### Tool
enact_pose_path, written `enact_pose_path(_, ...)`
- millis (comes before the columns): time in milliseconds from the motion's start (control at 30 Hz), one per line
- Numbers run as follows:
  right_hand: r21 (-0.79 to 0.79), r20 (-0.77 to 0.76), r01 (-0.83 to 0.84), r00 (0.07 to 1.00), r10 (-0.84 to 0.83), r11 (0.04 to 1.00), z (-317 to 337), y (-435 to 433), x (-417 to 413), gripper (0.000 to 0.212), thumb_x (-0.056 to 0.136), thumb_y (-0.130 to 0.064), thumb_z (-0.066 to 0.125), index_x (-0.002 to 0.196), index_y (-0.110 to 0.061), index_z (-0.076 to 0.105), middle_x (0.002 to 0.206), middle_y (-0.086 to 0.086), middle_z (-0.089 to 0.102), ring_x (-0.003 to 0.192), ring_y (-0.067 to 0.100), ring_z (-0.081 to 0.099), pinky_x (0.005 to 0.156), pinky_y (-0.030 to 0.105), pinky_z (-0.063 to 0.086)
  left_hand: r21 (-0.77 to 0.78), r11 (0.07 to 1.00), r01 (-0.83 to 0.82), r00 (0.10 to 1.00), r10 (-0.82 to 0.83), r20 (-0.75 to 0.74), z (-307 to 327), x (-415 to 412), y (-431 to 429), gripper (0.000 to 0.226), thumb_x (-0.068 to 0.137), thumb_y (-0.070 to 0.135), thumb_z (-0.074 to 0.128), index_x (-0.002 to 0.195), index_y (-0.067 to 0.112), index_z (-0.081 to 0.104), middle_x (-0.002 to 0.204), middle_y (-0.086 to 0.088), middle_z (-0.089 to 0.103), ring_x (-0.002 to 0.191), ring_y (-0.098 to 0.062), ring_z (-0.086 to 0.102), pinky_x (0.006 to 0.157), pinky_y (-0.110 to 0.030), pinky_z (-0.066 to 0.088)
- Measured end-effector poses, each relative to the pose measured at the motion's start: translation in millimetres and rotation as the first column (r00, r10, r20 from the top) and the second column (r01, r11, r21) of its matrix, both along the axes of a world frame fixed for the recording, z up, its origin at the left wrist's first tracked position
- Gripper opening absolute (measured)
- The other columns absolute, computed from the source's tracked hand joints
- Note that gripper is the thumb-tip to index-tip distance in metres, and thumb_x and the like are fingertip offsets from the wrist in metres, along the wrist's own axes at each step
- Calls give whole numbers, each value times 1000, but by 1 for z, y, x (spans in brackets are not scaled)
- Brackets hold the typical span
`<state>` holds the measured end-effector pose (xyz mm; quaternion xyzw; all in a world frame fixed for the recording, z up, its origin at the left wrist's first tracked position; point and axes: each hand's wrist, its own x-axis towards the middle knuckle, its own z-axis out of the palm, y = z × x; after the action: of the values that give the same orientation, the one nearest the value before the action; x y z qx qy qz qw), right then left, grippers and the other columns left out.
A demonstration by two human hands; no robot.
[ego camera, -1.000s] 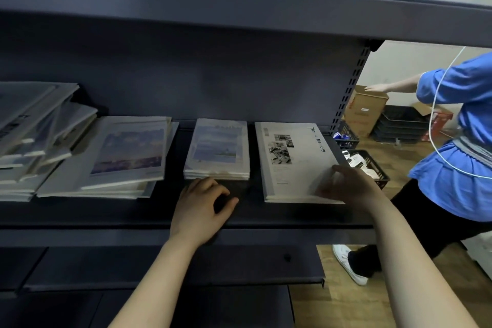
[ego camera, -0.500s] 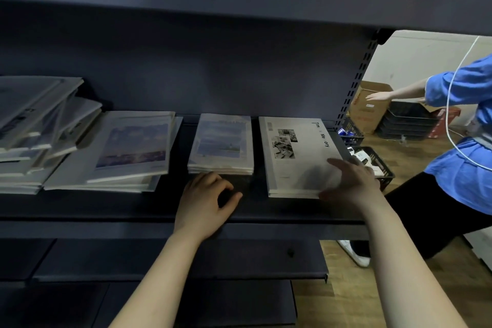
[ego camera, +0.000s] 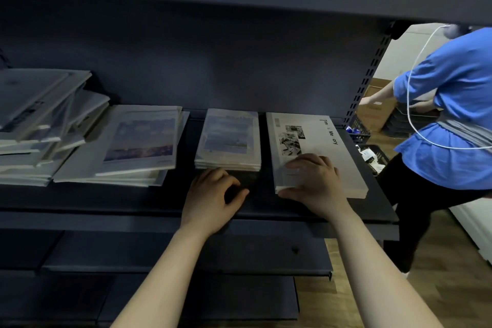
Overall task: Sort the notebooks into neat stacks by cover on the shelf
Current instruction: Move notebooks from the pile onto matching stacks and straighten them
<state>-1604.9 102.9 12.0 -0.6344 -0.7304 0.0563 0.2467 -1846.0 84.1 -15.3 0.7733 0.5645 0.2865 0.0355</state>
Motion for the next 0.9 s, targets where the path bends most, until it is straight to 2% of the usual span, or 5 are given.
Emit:
enact_pose_path(267, -188, -13, -41, 999, 39, 981, 16, 10, -6, 60, 55, -55, 82, 110, -40, 62, 121, -12, 54, 116, 19, 43, 91, 33, 35, -23, 997, 75, 997, -75, -10, 4, -8, -5, 24, 88, 37, 58, 101, 20, 68, 98, 6, 59, 97, -16, 51, 80, -33, 45)
enact_pose_path(467, 117, -323, -192, 921, 220, 975, 27, 20, -72, 9, 89, -28, 64, 95, -25, 71, 90, -14, 66, 82, 1, 61, 73, 22, 51, -18, 995, 99, 993, -100, -58, 8, -39, -17, 23, 88, 32, 60, 103, 17, 71, 103, 2, 63, 99, -19, 54, 80, -33, 46)
enact_pose_path(600, -68, -478, -254, 857, 192, 965, 30, 24, -125, 9, 90, -28, 61, 89, -31, 70, 84, -14, 70, 71, 0, 66, 68, 19, 52, -34, 996, 87, 994, -89, -60, 11, -68, -24, 24, 90, 35, 57, 105, 21, 70, 106, 4, 63, 100, -18, 54, 82, -31, 46)
enact_pose_path(733, -235, -532, -321, 833, 155, 918, 27, 23, -173, 16, 91, -32, 59, 78, -32, 68, 82, -5, 72, 76, 12, 69, 74, 32, 58, -40, 997, 66, 997, -68, -40, 13, -98, -31, 24, 89, 34, 58, 104, 21, 70, 106, 3, 64, 98, -19, 57, 82, -34, 48)
enact_pose_path(900, -321, -660, -316, 751, 28, 893, 19, 24, -219, 23, 93, -31, 57, 74, -23, 68, 75, 5, 70, 70, 17, 69, 57, 27, 59, -40, 997, 65, 997, -67, -48, 13, -131, -37, 26, 89, 38, 56, 104, 22, 71, 105, 3, 64, 100, -19, 55, 84, -33, 45)
